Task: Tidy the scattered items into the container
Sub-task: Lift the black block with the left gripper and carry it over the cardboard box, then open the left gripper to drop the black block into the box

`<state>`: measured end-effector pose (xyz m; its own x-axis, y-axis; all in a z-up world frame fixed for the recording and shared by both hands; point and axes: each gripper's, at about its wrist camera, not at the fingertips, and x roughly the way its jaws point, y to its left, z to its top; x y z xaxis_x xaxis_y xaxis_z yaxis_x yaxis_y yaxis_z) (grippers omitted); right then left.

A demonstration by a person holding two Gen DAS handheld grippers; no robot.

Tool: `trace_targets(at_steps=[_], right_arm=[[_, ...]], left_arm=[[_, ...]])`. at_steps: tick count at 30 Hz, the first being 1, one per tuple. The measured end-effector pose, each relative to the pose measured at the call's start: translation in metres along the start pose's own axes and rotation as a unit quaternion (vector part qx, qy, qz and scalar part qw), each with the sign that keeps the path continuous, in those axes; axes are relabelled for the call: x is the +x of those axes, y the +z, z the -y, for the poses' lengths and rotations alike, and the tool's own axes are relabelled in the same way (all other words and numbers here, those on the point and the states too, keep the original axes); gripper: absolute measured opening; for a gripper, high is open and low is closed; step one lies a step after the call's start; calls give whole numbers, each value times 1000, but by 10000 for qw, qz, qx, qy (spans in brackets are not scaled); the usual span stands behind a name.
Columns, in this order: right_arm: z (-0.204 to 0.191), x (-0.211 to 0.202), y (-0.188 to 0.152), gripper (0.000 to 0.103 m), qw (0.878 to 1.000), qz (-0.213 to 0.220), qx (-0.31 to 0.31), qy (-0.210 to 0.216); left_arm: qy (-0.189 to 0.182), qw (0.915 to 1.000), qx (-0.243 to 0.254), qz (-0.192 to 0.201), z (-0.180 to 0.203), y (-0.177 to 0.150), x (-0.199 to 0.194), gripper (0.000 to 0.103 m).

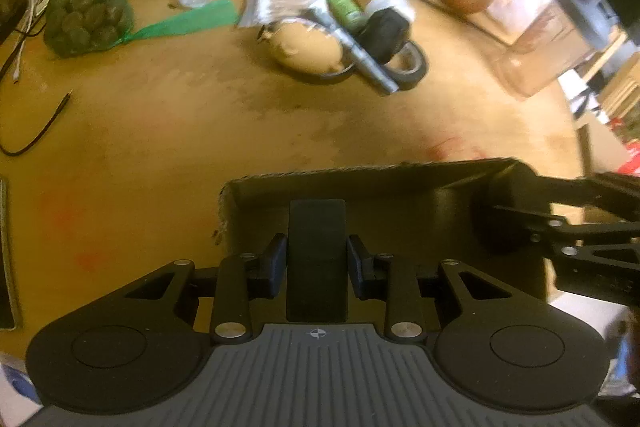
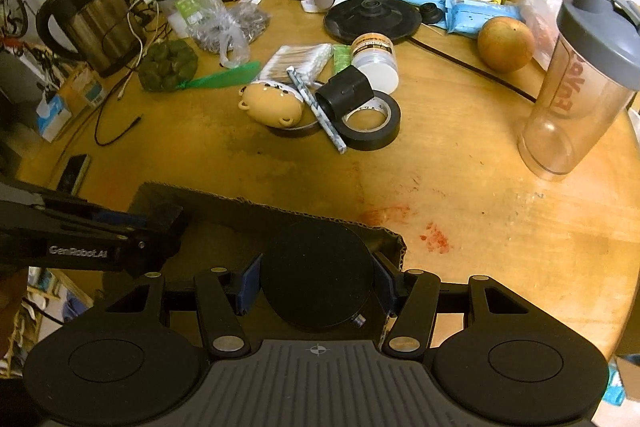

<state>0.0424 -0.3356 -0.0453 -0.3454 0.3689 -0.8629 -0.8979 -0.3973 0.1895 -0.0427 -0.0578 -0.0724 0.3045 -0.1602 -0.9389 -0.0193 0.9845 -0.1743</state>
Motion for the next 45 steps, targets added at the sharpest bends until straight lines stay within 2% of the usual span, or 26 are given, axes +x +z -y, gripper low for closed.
trace_targets(at_steps=[5,22,24,25,29,33,35,41,45], right_arm=[[-6,8,-2,60,9991,-46,-350,-232],[-22,29,-6,61,9905,-269,-1198,-618],[-24,25,-5,68,9895,-170,-1269,-667],[-24,24,-5,69,9899,-141,-1278,-600],[-22,16,-1,87,9918,-44,-1200,-426],[-18,9,2,97,9941,26,-1049,-283],[-16,5,4,101,9951,72,-964,-230],[-6,-9,10,103,9971,284,-704,-48],[-1,-14,17,103,9974,403,-577,-128]], left_arm=[[428,9991,36,-40,1,-1,8,31],[981,9951,96,-96,13,-2,22,33],[999,9949,72,-120,13,-2,22,34],[973,9952,53,-116,13,-2,21,36],[905,9959,-12,-44,13,-3,16,40],[870,9961,-73,112,14,-1,6,52],[891,9957,-100,243,14,0,-1,53],[733,9950,-323,602,9,7,-20,54],[592,9935,-476,842,6,12,-29,54]])
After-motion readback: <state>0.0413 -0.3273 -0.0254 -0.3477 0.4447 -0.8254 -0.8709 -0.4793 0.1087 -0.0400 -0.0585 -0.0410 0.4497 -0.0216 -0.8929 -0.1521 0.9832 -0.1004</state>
